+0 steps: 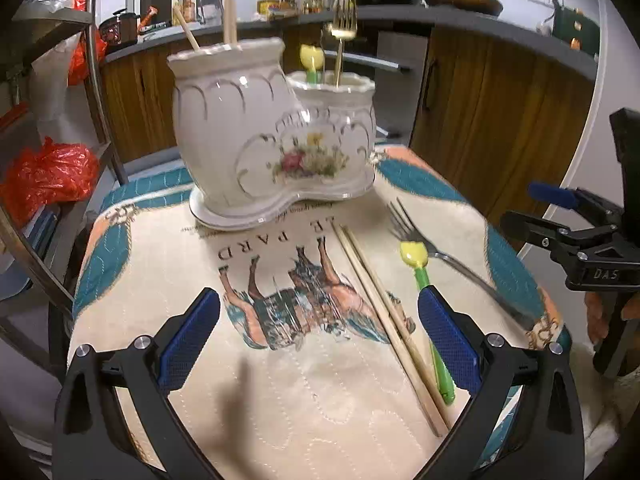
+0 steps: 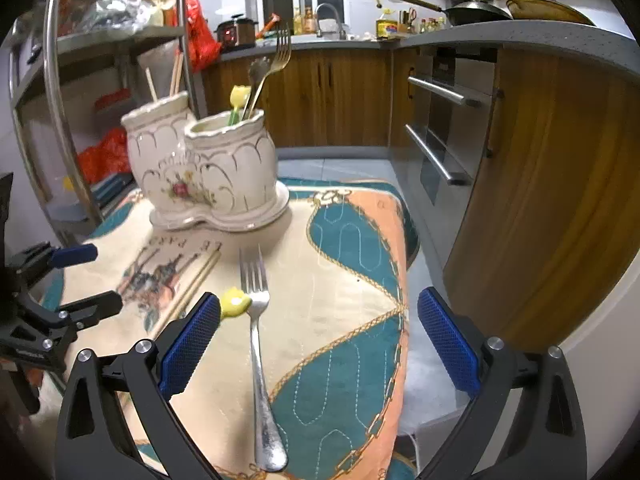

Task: Organize utensils
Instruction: 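Withdraw both tools back toward the silver fork and chopsticks on the cloth, then grasp the silver fork with the right gripper while the left grasps a chopstick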

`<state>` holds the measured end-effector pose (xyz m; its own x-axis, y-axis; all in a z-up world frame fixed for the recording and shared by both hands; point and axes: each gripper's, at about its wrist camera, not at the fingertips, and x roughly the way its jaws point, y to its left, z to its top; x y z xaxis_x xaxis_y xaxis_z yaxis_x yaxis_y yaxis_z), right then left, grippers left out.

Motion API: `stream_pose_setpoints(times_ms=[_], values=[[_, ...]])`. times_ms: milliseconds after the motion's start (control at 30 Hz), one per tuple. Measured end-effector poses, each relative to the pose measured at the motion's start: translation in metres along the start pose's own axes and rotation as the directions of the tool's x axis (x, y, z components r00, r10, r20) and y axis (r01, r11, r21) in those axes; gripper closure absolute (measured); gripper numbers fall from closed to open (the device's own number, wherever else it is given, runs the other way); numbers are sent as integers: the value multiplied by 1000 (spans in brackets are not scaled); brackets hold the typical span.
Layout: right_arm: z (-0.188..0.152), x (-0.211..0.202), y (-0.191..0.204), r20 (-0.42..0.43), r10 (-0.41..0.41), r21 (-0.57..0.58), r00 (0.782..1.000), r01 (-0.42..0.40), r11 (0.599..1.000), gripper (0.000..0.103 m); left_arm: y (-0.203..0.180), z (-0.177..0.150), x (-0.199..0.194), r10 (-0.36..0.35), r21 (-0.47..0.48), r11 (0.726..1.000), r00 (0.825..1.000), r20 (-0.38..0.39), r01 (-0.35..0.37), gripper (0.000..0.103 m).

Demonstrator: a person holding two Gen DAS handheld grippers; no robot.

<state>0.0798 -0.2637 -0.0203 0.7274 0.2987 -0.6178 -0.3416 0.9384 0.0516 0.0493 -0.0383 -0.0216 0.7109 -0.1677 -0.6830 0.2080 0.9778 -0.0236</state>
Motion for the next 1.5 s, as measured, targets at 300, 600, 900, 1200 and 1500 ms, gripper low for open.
stream_pose_setpoints(times_ms=[300,600,900,1200,1500], values=[[-9,11,1,-54,2,-35,999,-4,999,5,-6,-8,25,29,3,1000,994,-104,-29,6],[-16,20,7,-94,7,-81,996,-15,997,6,-13,-11,35,48,28,999,986,-157,-44,11],[-16,33,18,-180,112,-68,977,-125,990,44,-27,-5,34,-12,84,996,984,-178,27,63],[-13,44,33,-230,134,-106,964,-161,981,97,-17,-6,29,-85,79,991,967,-238,107,91],[-14,39,32,-250,102,-157,963,-144,977,97,7,-9,20,-46,136,987,954,-297,90,96]])
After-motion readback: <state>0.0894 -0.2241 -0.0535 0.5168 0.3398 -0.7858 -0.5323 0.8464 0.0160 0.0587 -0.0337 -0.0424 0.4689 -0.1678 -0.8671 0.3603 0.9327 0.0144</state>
